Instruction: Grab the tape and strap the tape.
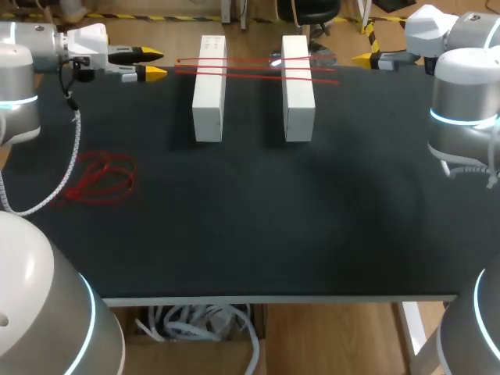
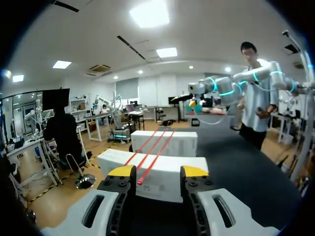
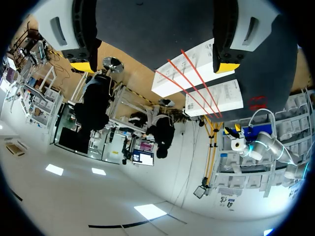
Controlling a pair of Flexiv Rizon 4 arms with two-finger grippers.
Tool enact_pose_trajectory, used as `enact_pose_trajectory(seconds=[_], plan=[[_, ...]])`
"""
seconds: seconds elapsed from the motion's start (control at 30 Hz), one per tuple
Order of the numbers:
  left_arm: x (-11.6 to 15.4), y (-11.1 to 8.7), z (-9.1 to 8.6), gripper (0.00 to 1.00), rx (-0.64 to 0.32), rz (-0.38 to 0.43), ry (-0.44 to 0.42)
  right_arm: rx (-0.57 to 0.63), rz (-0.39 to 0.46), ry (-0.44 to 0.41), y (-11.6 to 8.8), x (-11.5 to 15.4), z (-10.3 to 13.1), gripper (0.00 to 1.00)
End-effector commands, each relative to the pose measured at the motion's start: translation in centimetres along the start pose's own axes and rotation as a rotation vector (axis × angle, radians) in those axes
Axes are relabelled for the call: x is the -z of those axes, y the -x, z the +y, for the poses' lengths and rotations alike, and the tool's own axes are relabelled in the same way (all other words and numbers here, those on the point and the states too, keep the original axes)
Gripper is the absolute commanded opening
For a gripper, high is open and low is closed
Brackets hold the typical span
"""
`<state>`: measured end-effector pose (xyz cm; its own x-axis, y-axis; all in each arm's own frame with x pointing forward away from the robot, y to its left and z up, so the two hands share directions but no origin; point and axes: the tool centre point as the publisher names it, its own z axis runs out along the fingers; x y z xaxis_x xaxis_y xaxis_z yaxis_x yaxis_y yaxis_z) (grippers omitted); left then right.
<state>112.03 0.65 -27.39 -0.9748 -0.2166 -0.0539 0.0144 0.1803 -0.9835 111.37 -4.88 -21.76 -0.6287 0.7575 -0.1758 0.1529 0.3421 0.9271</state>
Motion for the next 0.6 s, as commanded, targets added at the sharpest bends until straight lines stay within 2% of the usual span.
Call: enact_pose_trajectory(seconds=[0.03, 0.4, 0.6], plan=[[-0.5, 0.8, 0.9, 0.34, 0.006, 0.033, -0.01, 0.0, 0.002, -0.002, 0.1, 0.0, 0.0, 1.0], [-1.1, 1.5, 2.2, 0.33, 0.023, 0.04, -0.007, 0.0, 0.002, -0.002, 0.1, 0.0, 0.0, 1.0], [-1.4, 1.9, 2.7, 0.27, 0.026, 0.047, -0.004, 0.0, 0.002, -0.002, 0.1, 0.0, 0.0, 1.0]])
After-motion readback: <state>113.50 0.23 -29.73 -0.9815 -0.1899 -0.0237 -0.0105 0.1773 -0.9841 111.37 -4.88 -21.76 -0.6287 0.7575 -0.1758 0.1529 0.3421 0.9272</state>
